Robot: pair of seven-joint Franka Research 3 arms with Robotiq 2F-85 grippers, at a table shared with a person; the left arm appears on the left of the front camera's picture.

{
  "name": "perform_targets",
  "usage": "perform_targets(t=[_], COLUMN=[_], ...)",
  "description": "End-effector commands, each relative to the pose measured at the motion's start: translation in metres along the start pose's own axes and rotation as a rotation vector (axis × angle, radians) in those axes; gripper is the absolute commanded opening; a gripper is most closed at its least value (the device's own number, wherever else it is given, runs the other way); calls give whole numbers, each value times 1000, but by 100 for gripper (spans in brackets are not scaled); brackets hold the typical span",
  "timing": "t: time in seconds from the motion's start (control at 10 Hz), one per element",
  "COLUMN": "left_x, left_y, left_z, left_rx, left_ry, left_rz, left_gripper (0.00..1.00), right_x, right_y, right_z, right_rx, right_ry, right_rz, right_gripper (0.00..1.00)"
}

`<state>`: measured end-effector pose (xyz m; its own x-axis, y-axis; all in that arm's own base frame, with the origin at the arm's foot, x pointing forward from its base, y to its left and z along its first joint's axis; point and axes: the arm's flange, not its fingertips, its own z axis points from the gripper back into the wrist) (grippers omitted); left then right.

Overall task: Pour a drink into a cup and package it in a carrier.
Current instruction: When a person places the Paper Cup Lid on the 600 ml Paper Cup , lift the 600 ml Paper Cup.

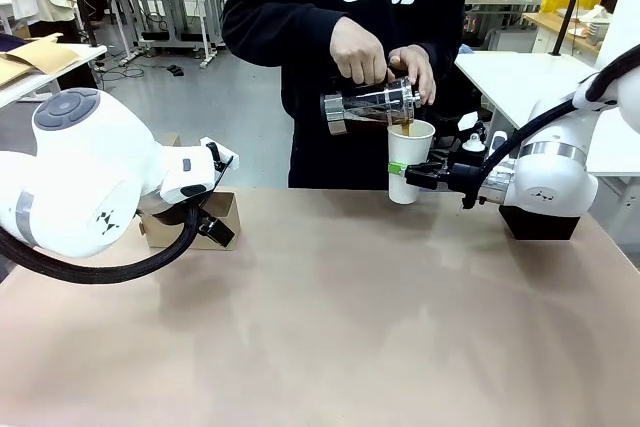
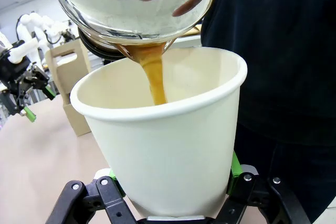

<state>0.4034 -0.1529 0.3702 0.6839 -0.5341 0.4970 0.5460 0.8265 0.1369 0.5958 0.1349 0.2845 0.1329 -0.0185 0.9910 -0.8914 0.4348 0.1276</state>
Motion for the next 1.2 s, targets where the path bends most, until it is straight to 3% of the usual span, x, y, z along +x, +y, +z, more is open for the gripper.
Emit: perform_targets(t=[0.0, 1.1], left_x=[0, 0], left_y=[1, 1], left_z=[0, 0], left_rx=[-2, -2], left_ry=[-1, -1], left_rz=[2, 2], left_gripper=[100, 100], right_x=[3, 3], right_y=[2, 2], right_z=[-1, -1], right_rx=[-16, -16], right_ry=[-14, -14], right_rz=[1, 1], right_gripper=[81, 81])
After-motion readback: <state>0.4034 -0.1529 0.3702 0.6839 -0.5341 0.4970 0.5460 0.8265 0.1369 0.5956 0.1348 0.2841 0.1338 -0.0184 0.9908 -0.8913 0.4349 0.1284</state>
